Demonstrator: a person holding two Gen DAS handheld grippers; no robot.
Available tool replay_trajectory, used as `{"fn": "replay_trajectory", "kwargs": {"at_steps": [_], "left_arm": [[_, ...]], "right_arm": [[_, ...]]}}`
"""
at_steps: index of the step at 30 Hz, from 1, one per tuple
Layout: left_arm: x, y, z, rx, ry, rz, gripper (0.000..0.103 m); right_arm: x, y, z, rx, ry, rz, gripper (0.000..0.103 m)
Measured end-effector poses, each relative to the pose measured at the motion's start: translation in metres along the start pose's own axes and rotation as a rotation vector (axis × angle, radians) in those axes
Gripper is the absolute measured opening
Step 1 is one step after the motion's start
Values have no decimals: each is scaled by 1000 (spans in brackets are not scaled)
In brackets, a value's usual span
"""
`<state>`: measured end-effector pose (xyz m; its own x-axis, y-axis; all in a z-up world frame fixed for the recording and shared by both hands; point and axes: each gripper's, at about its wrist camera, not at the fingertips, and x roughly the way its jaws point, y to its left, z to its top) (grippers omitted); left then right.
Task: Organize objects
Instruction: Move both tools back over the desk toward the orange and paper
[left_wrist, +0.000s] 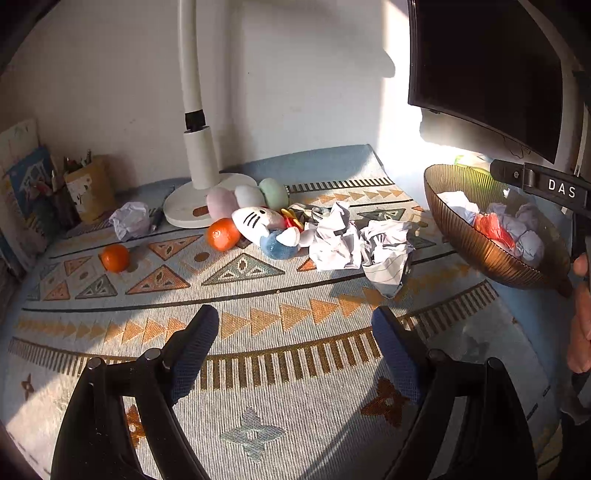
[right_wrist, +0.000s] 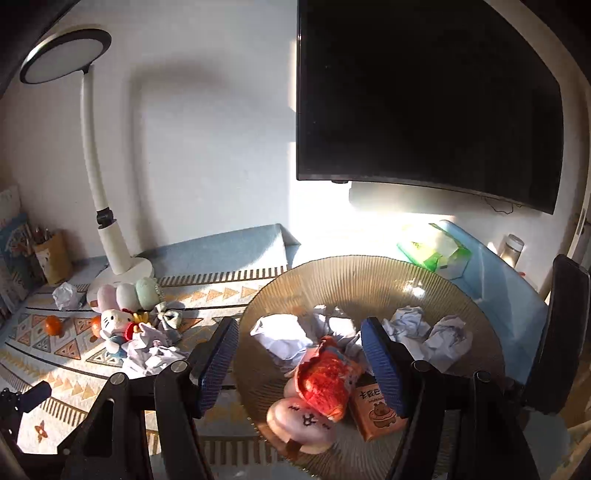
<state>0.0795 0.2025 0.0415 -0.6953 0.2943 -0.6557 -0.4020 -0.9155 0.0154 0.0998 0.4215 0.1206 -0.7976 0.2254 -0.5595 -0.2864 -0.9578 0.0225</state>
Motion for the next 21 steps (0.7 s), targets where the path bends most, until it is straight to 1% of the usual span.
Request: {"fn": "replay_trajectory", "kwargs": {"at_steps": [2, 3, 4, 7, 8, 10, 11, 13, 15, 16, 18, 19, 21], "left_arm": [[-4, 17, -5, -34, 7, 4, 84], [-5, 28, -8, -55, 15, 8, 84], [-6, 38, -10, -73, 24, 17, 84], [-13, 76, -17, -126, 28, 84, 84], [-14, 89, -19, -145, 33, 109, 84], [-16, 113, -22, -189, 40, 128, 84], [-17, 122, -23, -212, 38, 134, 84], [-18, 136, -27, -251, 10, 129, 84], [-14, 139, -30, -265, -15, 115, 84], [-11, 137, -32, -265, -18, 106, 84], [-4, 132, -35, -260, -19, 90, 84], [-3, 128, -35, -243, -15, 106, 84], [-6, 123, -34, -214, -39, 128, 84]], "right_arm": [[-11, 24, -6, -3, 29, 102, 73], [-15, 39, -11, -10, 40, 153, 79], [-17, 52, -15, -17, 51, 184, 83], [-15, 93, -27, -59, 90, 240, 83], [-13, 105, -32, -72, 92, 245, 83], [-7, 122, -39, -91, 88, 219, 83], [-5, 128, -44, -96, 73, 198, 83], [-1, 134, -51, -113, 11, 156, 83], [5, 136, -59, -142, -22, 94, 83], [9, 135, -62, -147, -20, 83, 83], [17, 129, -64, -137, 10, 88, 83], [20, 124, -66, -126, 16, 84, 83], [23, 113, -67, -99, 23, 50, 83]]}}
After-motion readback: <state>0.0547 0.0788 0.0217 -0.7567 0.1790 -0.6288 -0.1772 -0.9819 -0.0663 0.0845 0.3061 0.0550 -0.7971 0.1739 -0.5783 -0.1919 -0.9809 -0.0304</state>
